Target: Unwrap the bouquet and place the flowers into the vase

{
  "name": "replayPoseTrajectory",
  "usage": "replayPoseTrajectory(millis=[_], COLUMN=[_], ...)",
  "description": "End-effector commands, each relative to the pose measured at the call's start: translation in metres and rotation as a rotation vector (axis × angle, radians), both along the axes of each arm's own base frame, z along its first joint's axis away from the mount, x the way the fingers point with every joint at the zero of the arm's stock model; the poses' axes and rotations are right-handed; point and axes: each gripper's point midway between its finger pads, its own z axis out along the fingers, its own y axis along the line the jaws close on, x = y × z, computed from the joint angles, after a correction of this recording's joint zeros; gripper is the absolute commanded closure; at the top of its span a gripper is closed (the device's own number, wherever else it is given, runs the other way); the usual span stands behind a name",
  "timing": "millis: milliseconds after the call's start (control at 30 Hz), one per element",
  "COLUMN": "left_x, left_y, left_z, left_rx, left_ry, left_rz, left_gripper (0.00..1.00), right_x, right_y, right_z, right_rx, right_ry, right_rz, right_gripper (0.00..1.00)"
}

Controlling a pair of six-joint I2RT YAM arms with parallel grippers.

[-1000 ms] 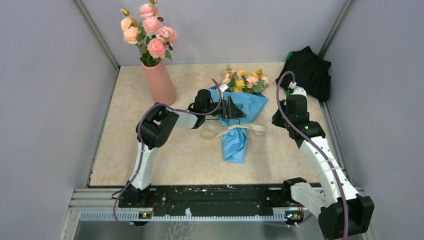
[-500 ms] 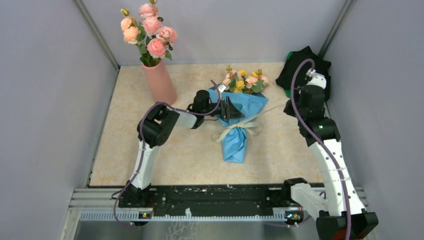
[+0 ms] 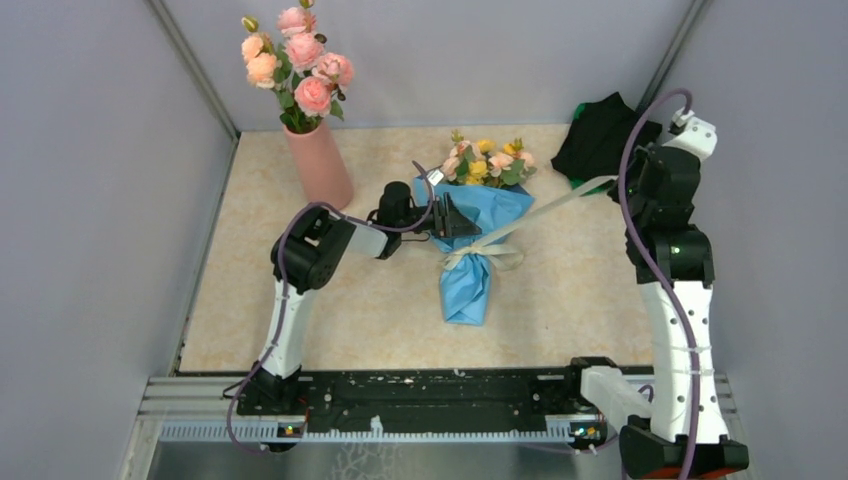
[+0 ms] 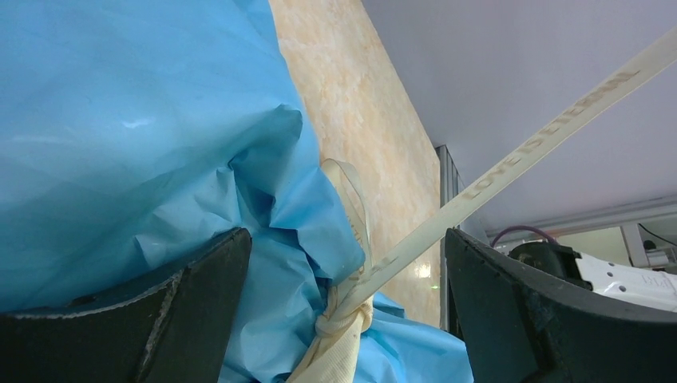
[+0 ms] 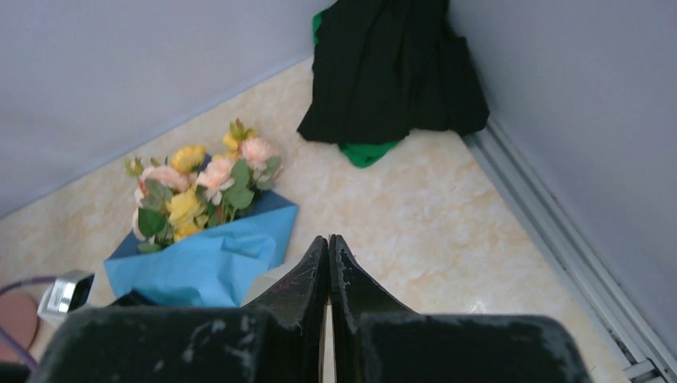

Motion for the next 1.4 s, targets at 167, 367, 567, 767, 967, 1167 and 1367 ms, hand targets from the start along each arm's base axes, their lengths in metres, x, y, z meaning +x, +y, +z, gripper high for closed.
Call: replayPoseTrajectory(millis=[167,367,567,767,967,1167,1367], left_x=[-0.004,-0.002,-0.005,-0.006,-0.005,-0.009,-0.004], left_y=[0.017,0.018,0.018,0.018,0.018,0.019,0.024], left_z=[-0.010,-0.011,-0.005,-0.003,-0.005,0.005,0.019], left_rx=[0.017,0.024,-0.021,-0.026,-0.024,-0.038,0.054], left_ry=[0.071,0.068,0.088,0.088,0.093,0.078,-0.036], left_rz=[0.005,0.012,-0.007,-0.012,-0.011,-0.021,0.017], left_gripper=[0.01,0.01,0.01,0.01,0.01,0.01,0.01], right_x=[-0.025,-0.041,-0.054,-0.075,-0.069,-0.027,0.015], right_y=[-0.045,-0.052,-0.055,-0.064,-0.058,-0.029,0.001], right_z=[0.087,0.115,0.128,0.141,0.133,0.076,-0.021], right_rx=[-0.090,-0.115,-0.131,-0.152,-0.155,-0.093,-0.016], right_ry=[-0.211,-0.261,-0.285,-0.327,-0.303,-0.180,0.050], right_rz=[-0.221,-0.265,-0.275,-0.335,-0.294,-0.119,0.047], right_gripper=[1.00,1.00,1.00,1.00,1.00,0.96,0.54])
